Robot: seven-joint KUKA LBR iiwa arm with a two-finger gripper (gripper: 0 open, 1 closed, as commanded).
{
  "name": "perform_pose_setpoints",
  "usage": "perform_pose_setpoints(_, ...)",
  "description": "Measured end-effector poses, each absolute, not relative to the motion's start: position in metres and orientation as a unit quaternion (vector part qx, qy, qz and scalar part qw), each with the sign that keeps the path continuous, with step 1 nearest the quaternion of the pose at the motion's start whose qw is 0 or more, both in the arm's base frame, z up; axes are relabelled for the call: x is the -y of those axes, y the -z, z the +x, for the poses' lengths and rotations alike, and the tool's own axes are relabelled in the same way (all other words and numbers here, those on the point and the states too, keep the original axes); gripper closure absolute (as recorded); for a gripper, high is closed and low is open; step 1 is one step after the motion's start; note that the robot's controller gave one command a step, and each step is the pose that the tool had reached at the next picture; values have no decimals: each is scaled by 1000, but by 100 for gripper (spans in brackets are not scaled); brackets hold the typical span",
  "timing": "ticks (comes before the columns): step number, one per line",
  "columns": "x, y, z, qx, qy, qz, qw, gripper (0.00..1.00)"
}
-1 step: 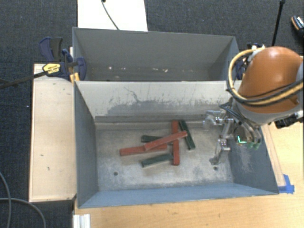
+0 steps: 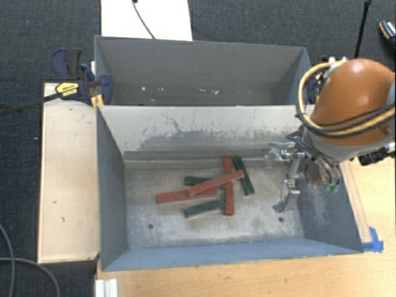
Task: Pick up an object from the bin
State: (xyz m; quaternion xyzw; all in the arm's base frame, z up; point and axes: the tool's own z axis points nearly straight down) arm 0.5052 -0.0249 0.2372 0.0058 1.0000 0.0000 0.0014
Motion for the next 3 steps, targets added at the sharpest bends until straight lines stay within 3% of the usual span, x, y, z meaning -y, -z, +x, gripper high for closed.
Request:
perform_pose_setpoints(1, 14, -191, 526, -999, 0, -48, 4, 0)
perform_pose_setpoints(2, -16, -167, 551, -981, 0, -195, 1, 0)
perform_pose_setpoints(3, -51, -154, 571, -968, 0, -252, 3, 0)
